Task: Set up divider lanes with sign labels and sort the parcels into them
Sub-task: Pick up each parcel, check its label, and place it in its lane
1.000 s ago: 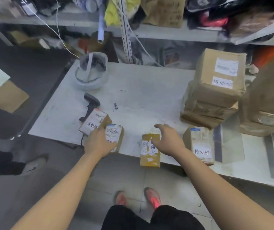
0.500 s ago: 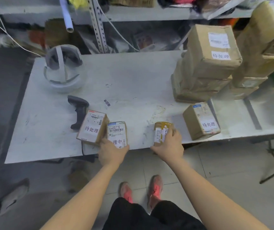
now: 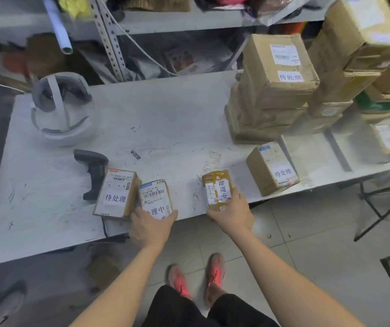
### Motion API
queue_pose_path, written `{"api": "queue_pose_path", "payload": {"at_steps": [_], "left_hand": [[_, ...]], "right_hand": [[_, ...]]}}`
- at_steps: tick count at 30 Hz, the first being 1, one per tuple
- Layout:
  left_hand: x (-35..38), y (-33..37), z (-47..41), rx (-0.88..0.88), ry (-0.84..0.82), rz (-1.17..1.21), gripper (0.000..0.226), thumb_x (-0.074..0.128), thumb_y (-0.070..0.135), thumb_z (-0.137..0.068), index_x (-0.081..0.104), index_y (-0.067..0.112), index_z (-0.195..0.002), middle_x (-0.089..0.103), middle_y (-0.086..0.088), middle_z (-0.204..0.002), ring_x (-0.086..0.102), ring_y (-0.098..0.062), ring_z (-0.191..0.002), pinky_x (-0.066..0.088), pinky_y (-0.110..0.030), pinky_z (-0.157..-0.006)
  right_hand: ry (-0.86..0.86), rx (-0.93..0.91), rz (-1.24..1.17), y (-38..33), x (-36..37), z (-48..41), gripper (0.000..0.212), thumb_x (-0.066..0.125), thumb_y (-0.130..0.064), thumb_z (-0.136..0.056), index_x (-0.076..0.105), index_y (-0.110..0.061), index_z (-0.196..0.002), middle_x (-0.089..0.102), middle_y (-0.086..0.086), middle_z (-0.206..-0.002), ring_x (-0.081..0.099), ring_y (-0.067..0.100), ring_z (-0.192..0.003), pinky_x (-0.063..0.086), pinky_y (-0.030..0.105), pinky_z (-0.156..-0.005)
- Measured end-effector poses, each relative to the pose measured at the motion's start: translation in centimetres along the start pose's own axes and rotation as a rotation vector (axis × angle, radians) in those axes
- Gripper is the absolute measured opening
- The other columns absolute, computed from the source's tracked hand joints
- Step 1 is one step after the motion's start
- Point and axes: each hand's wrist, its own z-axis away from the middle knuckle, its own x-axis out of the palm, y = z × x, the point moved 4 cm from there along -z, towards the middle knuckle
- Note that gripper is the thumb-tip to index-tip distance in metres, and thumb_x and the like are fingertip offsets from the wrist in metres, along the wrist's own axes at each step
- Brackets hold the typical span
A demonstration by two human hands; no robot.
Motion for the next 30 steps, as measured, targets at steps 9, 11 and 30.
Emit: {"api": "queue_pose_path", "payload": {"at_steps": [9,11,30], "left_hand": [[-0.8,2.1,-0.1,0.049,0.038,-0.004,0.080,0.076,0.066,-0.049,0.061,0.011,-0.105,0.065,-0.010,-0.098,0.065,-0.033,-0.090,0.055,-0.039,-0.075],[-1.0,2.7,0.1,0.087,0.033,-0.019,0.075,0.071,0.069,-0.048,0.062,0.014,-0.098,0.064,-0.007,-0.092,0.065,-0.030,-0.083,0.055,-0.037,-0.072],[-4.8,21.7,11.0,0.473,0.242,0.136,0.066,0.081,0.062,-0.051,0.062,0.015,-0.094,0.062,-0.002,-0.090,0.061,-0.026,-0.079,0.045,-0.032,-0.067]], "right_hand": [[0.072,-0.060,-0.079,-0.5,-2.2,0.2,0.073,0.074,-0.048,-0.057,0.048,-0.021,-0.121,0.054,-0.005,-0.109,0.052,0.018,-0.108,0.051,0.036,-0.076],[0.086,-0.073,-0.106,-0.5,-3.1,0.3,0.073,0.072,-0.048,-0.056,0.049,-0.022,-0.120,0.053,-0.006,-0.106,0.052,0.018,-0.105,0.051,0.035,-0.076],[0.340,-0.294,-0.399,5.0,-20.4,-1.1,0.080,0.078,-0.062,-0.048,0.053,-0.036,-0.120,0.061,-0.014,-0.106,0.059,0.012,-0.100,0.057,0.039,-0.080]]}}
